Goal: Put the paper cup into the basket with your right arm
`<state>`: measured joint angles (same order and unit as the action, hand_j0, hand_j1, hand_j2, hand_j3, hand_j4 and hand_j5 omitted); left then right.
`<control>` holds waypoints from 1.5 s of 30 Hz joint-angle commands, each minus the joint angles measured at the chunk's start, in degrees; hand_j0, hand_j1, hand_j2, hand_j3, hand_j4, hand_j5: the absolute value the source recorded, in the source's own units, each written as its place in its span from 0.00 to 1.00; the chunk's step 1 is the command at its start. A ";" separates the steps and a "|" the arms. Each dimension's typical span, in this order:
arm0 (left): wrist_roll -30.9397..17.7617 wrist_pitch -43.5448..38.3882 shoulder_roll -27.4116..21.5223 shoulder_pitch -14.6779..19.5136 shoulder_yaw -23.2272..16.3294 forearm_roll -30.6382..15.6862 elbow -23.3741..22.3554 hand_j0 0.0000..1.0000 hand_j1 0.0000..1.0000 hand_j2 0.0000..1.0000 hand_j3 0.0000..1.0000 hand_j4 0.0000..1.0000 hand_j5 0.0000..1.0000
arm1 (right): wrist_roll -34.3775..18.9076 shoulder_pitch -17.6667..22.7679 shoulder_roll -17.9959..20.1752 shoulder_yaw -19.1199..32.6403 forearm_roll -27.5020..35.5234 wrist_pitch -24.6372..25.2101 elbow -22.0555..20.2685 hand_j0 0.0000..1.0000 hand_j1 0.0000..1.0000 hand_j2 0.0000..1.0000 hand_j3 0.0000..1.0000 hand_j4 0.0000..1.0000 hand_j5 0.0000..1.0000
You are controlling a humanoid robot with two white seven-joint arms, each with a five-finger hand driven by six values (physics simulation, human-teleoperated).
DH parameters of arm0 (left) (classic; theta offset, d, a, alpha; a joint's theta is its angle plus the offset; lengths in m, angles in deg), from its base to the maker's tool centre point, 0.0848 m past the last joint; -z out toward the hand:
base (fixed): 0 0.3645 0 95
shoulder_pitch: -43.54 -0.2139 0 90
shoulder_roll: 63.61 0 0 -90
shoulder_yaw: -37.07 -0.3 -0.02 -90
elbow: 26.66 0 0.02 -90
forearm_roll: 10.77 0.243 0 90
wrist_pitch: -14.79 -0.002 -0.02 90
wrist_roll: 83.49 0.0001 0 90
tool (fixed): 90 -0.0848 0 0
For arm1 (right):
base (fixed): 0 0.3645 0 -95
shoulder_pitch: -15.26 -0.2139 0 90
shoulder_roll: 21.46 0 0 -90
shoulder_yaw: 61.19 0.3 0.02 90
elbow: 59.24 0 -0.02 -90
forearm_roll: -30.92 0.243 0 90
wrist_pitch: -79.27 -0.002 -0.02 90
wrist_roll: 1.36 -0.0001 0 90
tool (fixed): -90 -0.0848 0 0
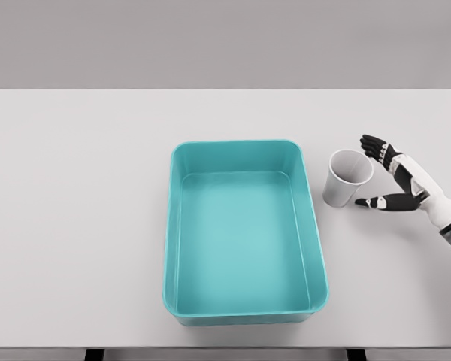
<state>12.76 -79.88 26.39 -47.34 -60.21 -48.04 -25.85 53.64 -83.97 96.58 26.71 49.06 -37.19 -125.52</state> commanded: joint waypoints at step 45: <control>-0.01 0.01 0.00 0.00 -0.01 0.01 -0.02 1.00 1.00 1.00 1.00 1.00 1.00 | 0.01 -1.41 -5.10 -1.06 0.14 -1.40 -0.33 0.62 0.62 0.62 0.62 0.62 0.62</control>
<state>12.76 -79.88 26.39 -47.34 -60.21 -48.04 -25.85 53.64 -85.38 91.80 25.38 48.76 -38.27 -125.80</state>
